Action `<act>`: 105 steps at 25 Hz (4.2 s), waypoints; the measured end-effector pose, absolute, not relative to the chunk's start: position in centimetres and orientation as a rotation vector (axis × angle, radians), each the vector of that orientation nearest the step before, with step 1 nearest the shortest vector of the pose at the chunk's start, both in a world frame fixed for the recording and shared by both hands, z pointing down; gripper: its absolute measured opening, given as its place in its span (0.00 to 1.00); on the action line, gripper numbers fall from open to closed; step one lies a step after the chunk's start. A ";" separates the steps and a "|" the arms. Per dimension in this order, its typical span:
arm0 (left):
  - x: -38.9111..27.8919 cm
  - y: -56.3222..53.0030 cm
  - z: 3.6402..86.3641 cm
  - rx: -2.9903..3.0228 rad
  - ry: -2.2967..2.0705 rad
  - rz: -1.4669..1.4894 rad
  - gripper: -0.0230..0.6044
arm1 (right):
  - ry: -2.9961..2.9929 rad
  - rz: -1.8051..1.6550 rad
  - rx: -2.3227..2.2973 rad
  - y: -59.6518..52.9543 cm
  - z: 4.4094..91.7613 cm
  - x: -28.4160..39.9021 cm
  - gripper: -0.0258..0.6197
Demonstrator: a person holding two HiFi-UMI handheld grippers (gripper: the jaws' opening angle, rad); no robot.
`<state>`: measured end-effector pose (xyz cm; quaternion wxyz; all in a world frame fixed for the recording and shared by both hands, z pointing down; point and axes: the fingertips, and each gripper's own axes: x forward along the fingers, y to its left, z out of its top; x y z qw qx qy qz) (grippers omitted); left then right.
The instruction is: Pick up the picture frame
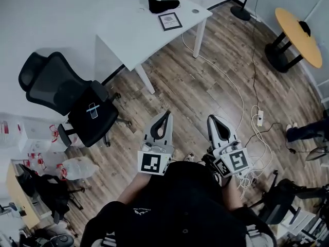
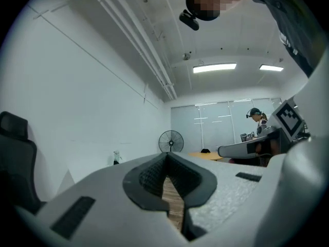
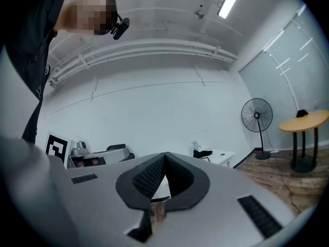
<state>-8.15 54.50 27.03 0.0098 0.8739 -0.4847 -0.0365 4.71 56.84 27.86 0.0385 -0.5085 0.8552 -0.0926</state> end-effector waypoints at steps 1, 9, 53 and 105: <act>-7.3 55.3 26.8 2.740 -1.506 -0.111 0.05 | 2.624 -0.301 -1.537 57.3 27.9 5.4 0.04; -3.2 59.6 28.0 2.687 -1.551 -0.109 0.05 | 2.667 -0.242 -1.460 61.8 28.1 7.7 0.04; -8.0 30.4 28.0 2.738 -1.487 -0.155 0.05 | 2.545 -0.327 -1.707 34.5 29.1 5.0 0.04; -6.8 2.0 30.0 2.488 -1.870 -0.015 0.05 | 2.738 -0.395 -1.428 0.8 31.1 8.5 0.04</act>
